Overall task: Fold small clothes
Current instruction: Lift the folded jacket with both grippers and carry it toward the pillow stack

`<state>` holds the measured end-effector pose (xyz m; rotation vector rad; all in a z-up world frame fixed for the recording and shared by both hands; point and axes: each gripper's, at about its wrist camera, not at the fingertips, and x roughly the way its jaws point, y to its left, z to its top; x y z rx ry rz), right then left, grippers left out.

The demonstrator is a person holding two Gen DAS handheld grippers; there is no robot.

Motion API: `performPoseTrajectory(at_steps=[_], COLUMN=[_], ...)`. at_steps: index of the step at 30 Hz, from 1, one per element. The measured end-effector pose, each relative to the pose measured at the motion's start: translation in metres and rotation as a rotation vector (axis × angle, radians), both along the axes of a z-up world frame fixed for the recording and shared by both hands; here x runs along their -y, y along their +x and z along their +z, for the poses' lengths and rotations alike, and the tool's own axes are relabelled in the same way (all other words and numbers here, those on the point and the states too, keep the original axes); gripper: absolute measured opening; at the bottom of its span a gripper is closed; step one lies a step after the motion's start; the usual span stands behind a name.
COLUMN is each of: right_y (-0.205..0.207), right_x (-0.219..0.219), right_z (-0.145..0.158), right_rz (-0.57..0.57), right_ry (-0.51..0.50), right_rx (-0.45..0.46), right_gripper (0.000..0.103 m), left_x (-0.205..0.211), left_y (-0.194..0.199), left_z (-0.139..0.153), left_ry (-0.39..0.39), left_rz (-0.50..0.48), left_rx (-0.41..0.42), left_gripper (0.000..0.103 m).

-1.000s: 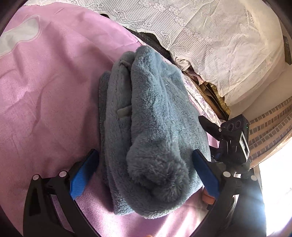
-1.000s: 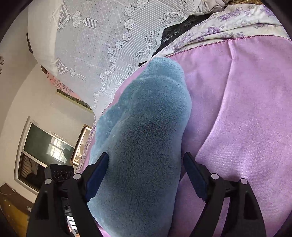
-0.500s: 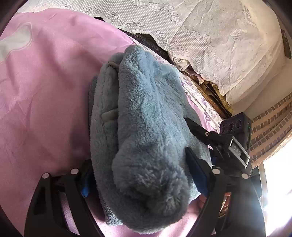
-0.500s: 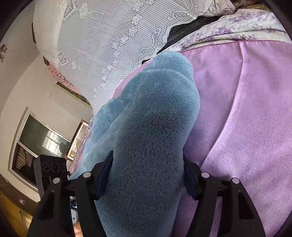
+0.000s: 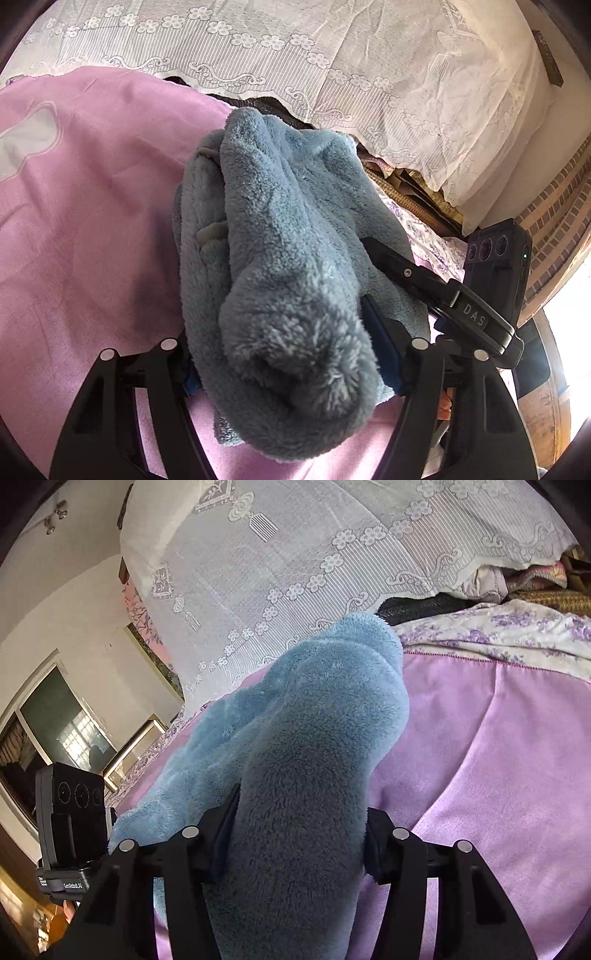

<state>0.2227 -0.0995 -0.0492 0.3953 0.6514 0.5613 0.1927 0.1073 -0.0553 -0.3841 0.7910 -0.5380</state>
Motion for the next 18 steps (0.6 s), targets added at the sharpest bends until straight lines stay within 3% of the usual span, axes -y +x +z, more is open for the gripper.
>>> performPoseTrajectory(at_steps=[9,18], right_y=[-0.044,-0.127], right_x=[0.020,0.081], right_z=[0.031,0.053], right_rz=[-0.014,-0.076], right_ry=[0.010,-0.032], right_rx=[0.059,0.100], right_gripper=[0.057,0.057], left_x=[0.022,0.085], left_y=[-0.044,-0.099], left_z=[0.031,0.052], left_ry=[0.029,0.042], left_rz=[-0.027,-0.139], left_rx=[0.082,0.132], left_gripper=[0.069,0.069])
